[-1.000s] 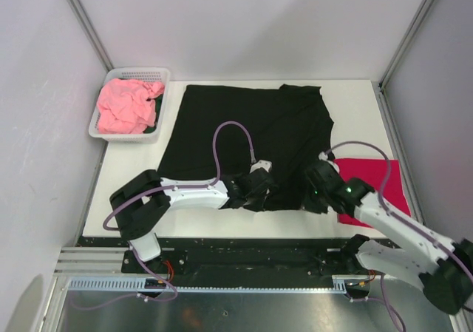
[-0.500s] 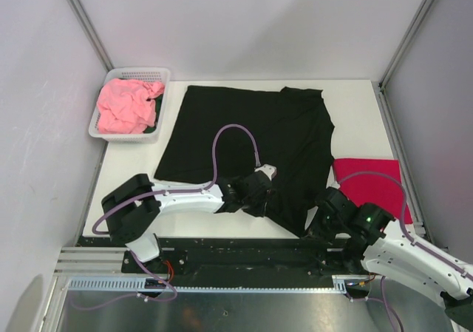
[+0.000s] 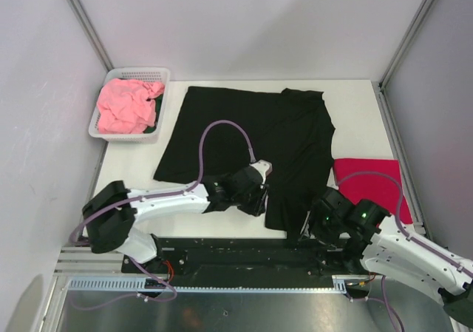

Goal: Fold and stack the t-shirts
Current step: Flatten out the tshirt

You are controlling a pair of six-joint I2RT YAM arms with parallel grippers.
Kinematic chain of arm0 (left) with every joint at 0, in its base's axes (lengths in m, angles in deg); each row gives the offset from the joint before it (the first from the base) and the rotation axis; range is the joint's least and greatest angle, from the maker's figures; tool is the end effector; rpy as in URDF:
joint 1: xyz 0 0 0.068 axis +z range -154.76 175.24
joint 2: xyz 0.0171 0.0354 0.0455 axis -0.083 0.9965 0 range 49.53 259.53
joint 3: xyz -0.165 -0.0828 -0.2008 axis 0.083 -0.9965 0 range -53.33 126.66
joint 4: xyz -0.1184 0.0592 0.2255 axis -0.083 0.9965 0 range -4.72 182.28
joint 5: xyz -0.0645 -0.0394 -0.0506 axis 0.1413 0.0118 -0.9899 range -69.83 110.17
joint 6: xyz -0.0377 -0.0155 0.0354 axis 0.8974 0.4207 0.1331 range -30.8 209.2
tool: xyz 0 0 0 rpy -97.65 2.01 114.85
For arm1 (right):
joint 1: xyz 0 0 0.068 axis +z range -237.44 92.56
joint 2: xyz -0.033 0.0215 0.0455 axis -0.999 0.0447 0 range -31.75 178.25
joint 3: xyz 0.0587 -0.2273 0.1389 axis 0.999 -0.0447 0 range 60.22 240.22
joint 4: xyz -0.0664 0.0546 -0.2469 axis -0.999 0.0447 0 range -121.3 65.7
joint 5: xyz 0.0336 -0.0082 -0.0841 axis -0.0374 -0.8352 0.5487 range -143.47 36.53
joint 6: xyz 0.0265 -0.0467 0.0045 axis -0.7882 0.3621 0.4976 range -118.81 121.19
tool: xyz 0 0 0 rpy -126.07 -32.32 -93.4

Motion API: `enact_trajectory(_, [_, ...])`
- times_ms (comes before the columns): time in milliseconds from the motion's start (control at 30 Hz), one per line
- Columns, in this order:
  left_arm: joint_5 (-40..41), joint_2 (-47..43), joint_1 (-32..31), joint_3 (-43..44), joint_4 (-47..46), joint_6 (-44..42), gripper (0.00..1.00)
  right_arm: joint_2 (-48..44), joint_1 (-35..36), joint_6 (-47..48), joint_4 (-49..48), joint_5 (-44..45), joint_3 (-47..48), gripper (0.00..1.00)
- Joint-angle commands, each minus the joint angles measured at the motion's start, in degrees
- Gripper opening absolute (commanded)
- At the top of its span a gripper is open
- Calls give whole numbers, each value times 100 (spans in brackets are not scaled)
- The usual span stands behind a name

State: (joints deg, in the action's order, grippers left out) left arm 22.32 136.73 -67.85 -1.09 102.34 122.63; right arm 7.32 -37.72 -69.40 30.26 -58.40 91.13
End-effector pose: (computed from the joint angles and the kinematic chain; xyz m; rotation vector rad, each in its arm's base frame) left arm 0.1413 -0.2756 0.1995 0.6495 2.5186 -0.6356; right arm 0.0650 0.0814 0.2019 0.5196 2.9482 0.5284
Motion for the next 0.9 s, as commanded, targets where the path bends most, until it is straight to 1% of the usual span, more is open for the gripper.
enact_trajectory(0, [-89,-654,333,31,111,-100,40,357,-332,401,-140,577,502,58])
enact_trajectory(67, [-151,-665,473,7,119,-60,38,651,-768,710,-429,830,516,58])
enact_trajectory(167, [-460,-485,484,64,108,-77,36,1089,-1577,1259,-923,928,513,57])
enact_trajectory(300, [-786,-82,272,198,87,-206,37,1489,-2062,1643,-1481,1107,458,55])
enact_trajectory(400, [-898,276,39,315,84,-293,40,1816,-2184,1746,-1851,1178,431,51])
enact_trajectory(600, [-981,821,-321,537,65,-287,45,2207,-2287,1721,-2414,1199,261,50])
enact_trajectory(767, [-940,1063,-434,615,60,-227,46,2358,-2354,1706,-2659,1178,92,50])
enact_trajectory(867, [-815,1159,-458,647,51,-163,44,2448,-2382,1733,-2734,1230,67,48])
